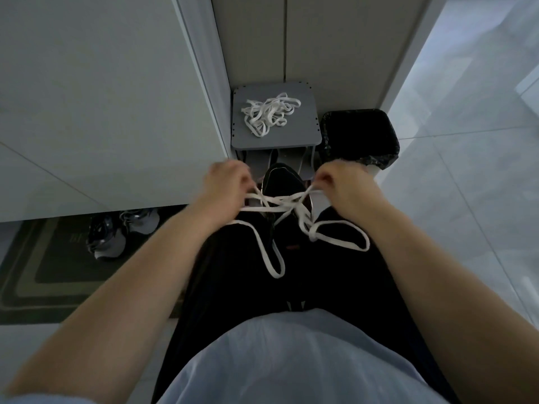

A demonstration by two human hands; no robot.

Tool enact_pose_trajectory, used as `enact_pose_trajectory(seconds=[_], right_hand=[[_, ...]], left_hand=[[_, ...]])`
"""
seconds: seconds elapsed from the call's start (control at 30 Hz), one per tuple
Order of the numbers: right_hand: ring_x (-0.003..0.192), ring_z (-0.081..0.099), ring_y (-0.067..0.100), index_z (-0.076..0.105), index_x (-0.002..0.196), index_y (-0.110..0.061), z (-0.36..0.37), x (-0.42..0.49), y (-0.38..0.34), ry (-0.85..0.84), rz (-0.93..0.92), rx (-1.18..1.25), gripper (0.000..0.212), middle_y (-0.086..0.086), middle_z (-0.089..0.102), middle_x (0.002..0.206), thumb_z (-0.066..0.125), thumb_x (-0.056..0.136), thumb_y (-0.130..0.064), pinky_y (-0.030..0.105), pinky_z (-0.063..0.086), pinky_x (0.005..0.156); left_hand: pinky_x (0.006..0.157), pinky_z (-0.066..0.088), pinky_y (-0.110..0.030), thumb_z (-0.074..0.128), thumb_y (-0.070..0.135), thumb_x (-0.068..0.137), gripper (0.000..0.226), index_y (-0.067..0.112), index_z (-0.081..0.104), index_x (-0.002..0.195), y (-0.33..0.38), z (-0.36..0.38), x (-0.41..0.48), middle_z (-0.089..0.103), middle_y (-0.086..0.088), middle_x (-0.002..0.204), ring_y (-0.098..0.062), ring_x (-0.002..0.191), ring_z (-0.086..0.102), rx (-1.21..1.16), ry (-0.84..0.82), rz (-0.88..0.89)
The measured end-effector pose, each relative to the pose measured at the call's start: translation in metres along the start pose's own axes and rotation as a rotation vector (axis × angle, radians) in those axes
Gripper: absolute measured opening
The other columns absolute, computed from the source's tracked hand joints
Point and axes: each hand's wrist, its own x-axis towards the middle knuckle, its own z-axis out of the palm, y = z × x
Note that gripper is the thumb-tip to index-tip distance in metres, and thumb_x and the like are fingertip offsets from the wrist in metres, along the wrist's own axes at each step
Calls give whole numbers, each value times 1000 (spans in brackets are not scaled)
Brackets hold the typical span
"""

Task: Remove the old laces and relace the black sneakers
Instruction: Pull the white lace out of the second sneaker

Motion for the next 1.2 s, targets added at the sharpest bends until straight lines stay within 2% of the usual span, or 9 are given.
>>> enact_pose_trajectory(seconds=[0.13,0.2,0.4,0.6,0.77,0.87,0.93,1.07,1.2], right_hand=[[83,50,14,63,100,-13,-23,-9,23,295,310,304,12,2,60,99,53,93,-17,20,33,71],[86,51,12,64,99,-17,-21,-10,20,293,208,294,12,4,59,105,58,88,-13,16,34,75],[111,47,21,69,103,-23,8,-7,-11,-29,-148,13,19,-2,68,101,56,91,-19,31,25,103],[102,53,22,67,94,-22,18,-7,-8,-206,-47,-47,15,-2,68,95,54,92,-29,29,24,100],[75,59,-4,62,86,-14,-25,-12,-7,167,215,711,12,-5,65,81,53,93,-13,11,44,74],[84,67,19,57,82,-8,-63,-21,-9,313,197,1627,19,7,70,83,44,95,-8,31,52,87],[64,58,17,52,78,-11,-80,-23,-12,319,127,1827,21,4,62,68,41,95,-11,35,53,79],[48,41,8,51,75,-20,-71,-14,-25,232,166,1194,19,-10,48,57,50,91,-10,21,40,50],[77,61,7,63,90,-25,-18,-12,-24,-199,20,198,3,-9,65,90,61,88,-24,22,45,68]], left_hand=[[58,32,-8,40,16,99,24,2,55,111,-23,-49,-1,52,-6,100,-13,89,44,-367,466,-316],[66,33,-6,43,16,97,17,9,53,108,-29,-49,0,50,-2,100,-14,91,45,-357,475,-341],[101,22,-33,54,12,88,22,24,65,104,-4,0,-6,60,4,117,-22,119,43,107,57,218],[106,15,-33,53,37,91,22,22,66,100,-4,23,-7,44,4,131,-22,127,24,196,-253,48],[85,37,-25,46,10,93,19,17,56,78,-13,-9,0,60,-5,100,-19,96,55,-330,205,-101],[84,50,-28,34,8,99,26,17,46,77,-7,-56,-1,61,-1,86,-11,79,61,-975,565,-283],[75,53,-28,30,12,101,26,14,43,77,0,-81,-3,60,0,73,-11,64,59,-1262,666,-210],[50,37,-19,34,12,98,20,17,39,79,29,-82,-5,49,10,59,-5,53,43,-1092,554,-176],[61,39,-18,50,22,94,12,20,42,103,30,-25,-14,51,9,82,-8,74,53,-386,5,-59]])
